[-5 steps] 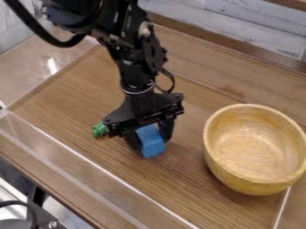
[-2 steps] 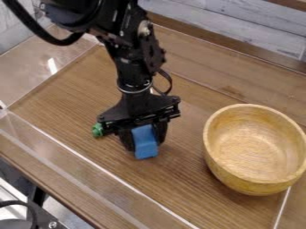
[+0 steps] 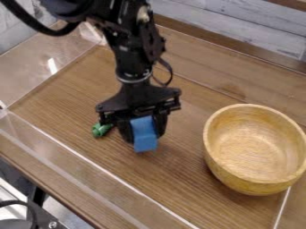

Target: Put the blue block in the brown bowl

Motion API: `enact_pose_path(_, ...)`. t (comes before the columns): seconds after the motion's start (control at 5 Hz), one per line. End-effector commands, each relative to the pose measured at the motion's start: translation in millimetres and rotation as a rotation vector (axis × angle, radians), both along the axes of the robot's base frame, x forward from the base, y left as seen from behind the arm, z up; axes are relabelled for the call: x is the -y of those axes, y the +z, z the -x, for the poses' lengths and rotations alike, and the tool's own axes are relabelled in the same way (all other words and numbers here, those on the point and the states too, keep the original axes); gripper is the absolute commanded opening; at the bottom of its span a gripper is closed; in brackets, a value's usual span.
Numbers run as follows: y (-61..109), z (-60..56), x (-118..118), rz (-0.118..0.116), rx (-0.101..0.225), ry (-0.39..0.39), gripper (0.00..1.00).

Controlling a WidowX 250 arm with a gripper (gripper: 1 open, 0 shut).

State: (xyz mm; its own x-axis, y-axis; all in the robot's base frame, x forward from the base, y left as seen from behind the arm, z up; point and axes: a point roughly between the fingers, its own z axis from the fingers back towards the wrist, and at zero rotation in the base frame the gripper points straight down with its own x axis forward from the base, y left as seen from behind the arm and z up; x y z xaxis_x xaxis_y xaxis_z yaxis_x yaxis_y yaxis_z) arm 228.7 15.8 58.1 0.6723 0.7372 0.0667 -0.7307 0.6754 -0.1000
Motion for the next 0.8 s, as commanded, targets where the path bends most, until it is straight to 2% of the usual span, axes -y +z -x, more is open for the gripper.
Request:
enact_pose_path(0.0, 35.6, -13.7, -9, 0.008, 0.099, -0.023, 0.0)
enact_pose_path(0.2, 62.7, -20.6, -24, 0.033, 0.123, 0.018, 0.0)
enact_pose_path(0.4, 80.6, -30.0, -43, 0.045, 0.14, 0.029, 0.0)
enact_pose_path(0.6, 92.1, -45.0, -69, 0.047, 0.173, -0.017, 0.0)
